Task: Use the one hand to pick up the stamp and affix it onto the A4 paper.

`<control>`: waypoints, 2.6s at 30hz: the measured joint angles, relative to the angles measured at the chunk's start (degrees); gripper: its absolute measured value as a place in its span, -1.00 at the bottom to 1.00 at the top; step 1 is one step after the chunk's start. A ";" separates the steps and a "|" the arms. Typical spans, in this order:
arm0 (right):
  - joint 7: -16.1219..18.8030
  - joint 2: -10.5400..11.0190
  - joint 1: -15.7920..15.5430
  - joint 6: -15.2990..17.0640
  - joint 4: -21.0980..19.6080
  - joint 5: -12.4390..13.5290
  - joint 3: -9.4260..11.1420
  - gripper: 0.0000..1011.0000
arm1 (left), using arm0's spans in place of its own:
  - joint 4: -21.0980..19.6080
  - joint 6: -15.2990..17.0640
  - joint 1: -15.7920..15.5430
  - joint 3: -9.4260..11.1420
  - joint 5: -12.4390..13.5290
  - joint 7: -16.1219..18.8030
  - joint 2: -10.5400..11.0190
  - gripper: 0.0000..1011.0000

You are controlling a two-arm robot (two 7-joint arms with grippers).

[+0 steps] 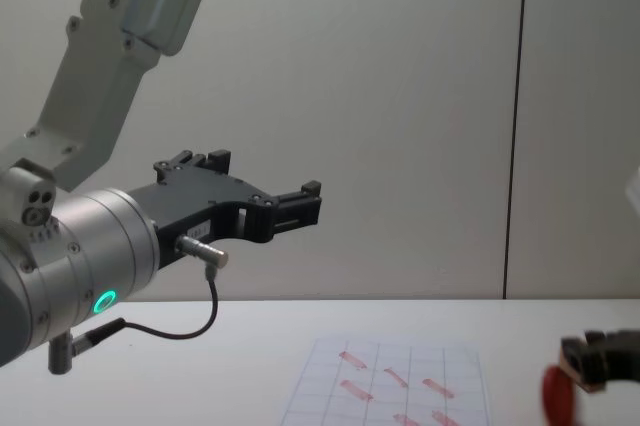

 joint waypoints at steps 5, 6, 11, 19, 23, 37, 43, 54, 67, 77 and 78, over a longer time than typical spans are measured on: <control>0.66 -0.11 -0.51 -0.20 -3.40 0.17 -0.30 -0.56 | 0.00 0.00 0.00 0.00 0.00 0.00 0.00 0.96; 0.80 -0.13 -0.56 -0.21 -3.78 0.18 -0.35 -0.56 | 0.00 0.00 0.00 0.00 0.00 0.00 0.00 0.96; 1.95 -0.42 -0.88 -0.10 -5.97 0.19 -0.91 -0.56 | 0.00 0.00 0.00 0.00 0.00 0.00 0.00 0.96; 3.75 -1.18 -1.24 0.57 -7.23 -0.12 -2.12 -0.56 | 0.00 0.00 0.00 0.00 0.00 0.00 0.00 0.96; 4.35 -1.45 -1.33 0.68 -7.38 -0.35 -2.54 -0.56 | 0.00 0.00 0.00 0.00 0.00 0.00 0.00 0.96; 6.86 -2.39 -0.91 1.45 -5.87 -2.52 -4.00 -0.56 | 0.00 0.00 0.00 0.00 0.00 0.00 0.00 0.96; 7.79 -2.94 -0.30 1.87 -4.00 -4.54 -4.81 -0.56 | 0.00 0.00 0.00 0.00 0.00 0.00 0.00 0.96; 9.07 -4.07 0.91 2.09 0.03 -7.06 -6.11 -0.56 | 0.00 0.00 0.00 0.00 0.00 0.00 0.00 0.96; 10.38 -5.20 2.10 1.78 4.21 -8.44 -7.25 -0.56 | 0.00 0.00 0.00 0.00 0.00 0.01 0.00 0.96; 10.44 -5.88 3.12 1.00 7.15 -9.73 -7.79 -0.56 | 0.00 0.00 0.00 0.00 0.00 0.01 0.00 0.96; 10.42 -5.97 3.27 0.90 7.48 -9.91 -7.85 -0.56 | 0.00 0.00 0.00 0.00 0.00 0.00 0.00 0.96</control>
